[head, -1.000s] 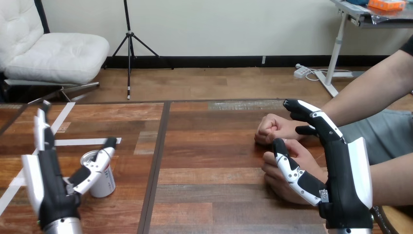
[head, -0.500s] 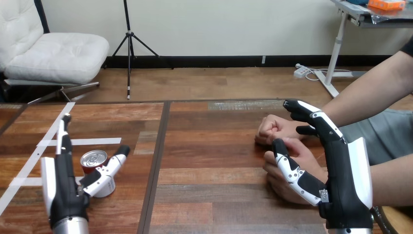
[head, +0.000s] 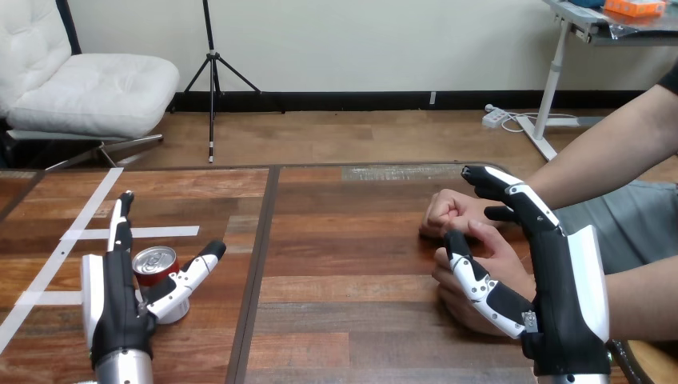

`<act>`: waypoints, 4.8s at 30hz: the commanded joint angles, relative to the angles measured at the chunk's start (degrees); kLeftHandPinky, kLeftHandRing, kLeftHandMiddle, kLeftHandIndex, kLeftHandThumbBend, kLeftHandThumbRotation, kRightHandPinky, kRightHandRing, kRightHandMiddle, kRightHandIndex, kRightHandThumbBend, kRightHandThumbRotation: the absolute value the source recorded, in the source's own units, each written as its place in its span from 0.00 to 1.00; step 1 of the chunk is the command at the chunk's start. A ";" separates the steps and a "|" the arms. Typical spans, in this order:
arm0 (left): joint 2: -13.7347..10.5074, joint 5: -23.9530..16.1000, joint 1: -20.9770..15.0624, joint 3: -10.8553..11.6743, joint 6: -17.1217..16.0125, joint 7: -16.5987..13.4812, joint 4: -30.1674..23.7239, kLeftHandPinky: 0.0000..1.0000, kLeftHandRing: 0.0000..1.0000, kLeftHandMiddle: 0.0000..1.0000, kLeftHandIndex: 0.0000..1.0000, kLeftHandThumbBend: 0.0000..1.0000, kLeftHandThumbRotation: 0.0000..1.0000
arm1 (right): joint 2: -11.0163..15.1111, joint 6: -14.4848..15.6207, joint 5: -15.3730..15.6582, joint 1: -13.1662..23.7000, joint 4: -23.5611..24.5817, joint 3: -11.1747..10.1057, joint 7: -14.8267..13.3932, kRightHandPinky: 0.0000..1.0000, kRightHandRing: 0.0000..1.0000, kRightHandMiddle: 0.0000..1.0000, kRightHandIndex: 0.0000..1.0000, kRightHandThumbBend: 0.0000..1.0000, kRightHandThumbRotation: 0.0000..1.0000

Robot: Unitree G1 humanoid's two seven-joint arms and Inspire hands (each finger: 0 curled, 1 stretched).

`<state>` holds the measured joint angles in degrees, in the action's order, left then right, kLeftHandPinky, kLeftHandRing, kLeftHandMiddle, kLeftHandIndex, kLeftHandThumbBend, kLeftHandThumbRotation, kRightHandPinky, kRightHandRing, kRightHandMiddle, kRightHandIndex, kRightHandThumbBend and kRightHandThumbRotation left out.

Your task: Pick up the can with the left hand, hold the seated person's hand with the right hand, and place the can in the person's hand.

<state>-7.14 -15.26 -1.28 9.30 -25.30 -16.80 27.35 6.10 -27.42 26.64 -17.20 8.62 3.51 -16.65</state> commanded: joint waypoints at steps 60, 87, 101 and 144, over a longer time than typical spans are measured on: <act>-5.08 -3.91 -11.43 -3.80 2.25 -7.88 14.88 0.88 0.92 0.94 0.94 0.82 0.25 | 0.14 1.41 -0.65 3.11 3.09 -0.79 0.90 0.72 0.78 0.79 0.76 0.34 0.03; -5.39 -3.51 -12.04 -4.81 1.42 -9.97 17.14 0.88 0.92 0.94 0.94 0.80 0.21 | 0.32 0.71 -0.60 3.12 2.93 -1.02 0.56 0.72 0.78 0.78 0.75 0.34 0.01; -5.25 -3.25 -11.72 -4.85 0.29 -10.16 17.17 0.87 0.91 0.93 0.93 0.81 0.21 | 0.15 0.57 -0.67 3.39 2.72 -1.00 0.35 0.69 0.77 0.77 0.75 0.35 0.00; -3.76 -1.16 -12.10 -4.00 -4.25 -17.42 18.40 0.92 0.95 0.96 0.97 0.81 0.20 | 0.11 1.22 -0.21 3.39 3.03 -0.91 0.51 0.70 0.77 0.78 0.75 0.34 0.00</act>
<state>-10.52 -16.43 -9.53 5.43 -28.75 -33.51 45.66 6.46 -25.90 26.73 -17.20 8.84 3.37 -15.76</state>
